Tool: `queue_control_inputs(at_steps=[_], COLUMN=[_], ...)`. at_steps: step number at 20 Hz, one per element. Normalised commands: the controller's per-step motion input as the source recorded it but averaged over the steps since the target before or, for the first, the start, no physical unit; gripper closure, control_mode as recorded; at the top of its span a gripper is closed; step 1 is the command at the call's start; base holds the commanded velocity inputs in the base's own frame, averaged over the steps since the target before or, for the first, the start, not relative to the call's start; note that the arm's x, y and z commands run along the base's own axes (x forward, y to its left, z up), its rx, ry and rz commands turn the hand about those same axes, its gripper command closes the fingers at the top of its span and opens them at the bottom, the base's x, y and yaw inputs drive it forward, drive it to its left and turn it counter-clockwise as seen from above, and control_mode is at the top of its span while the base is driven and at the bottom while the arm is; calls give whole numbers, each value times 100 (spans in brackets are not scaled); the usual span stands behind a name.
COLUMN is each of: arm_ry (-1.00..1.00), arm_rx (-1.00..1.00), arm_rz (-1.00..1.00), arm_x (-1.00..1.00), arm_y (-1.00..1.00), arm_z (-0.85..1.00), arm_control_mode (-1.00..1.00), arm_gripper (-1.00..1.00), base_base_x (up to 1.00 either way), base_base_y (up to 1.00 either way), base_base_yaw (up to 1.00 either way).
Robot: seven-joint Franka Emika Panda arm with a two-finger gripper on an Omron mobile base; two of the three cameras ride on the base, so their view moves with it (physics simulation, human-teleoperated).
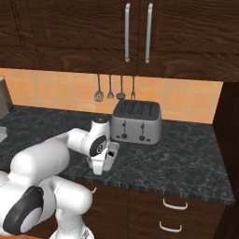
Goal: Take the meat container that has the fish and place it on the second highest rack of the freezer. Then take the vegetable container that has the avocado and carrot and place it on the highest rack of the freezer.
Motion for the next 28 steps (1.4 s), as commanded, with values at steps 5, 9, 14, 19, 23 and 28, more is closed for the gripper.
queue_control_inputs(at_steps=[5,9,14,19,23,28], arm_ry=[-4,-12,-1,-16,-36,-29], arm_rx=[1,8,9,0,0,0], arm_rz=[1,20,27,31,18,1], arm_x=[-4,-51,-55,-90,-100,-89], arm_y=[0,0,9,39,32,1], arm_z=[58,100,100,100,99,94], arm_control_mode=[-100,-100,-100,-100,-100,-100], arm_gripper=[100,100,100,100,100,100], base_base_x=[0,0,0,0,0,0], base_base_y=[0,0,0,0,0,0], base_base_yaw=[0,0,0,0,0,0])
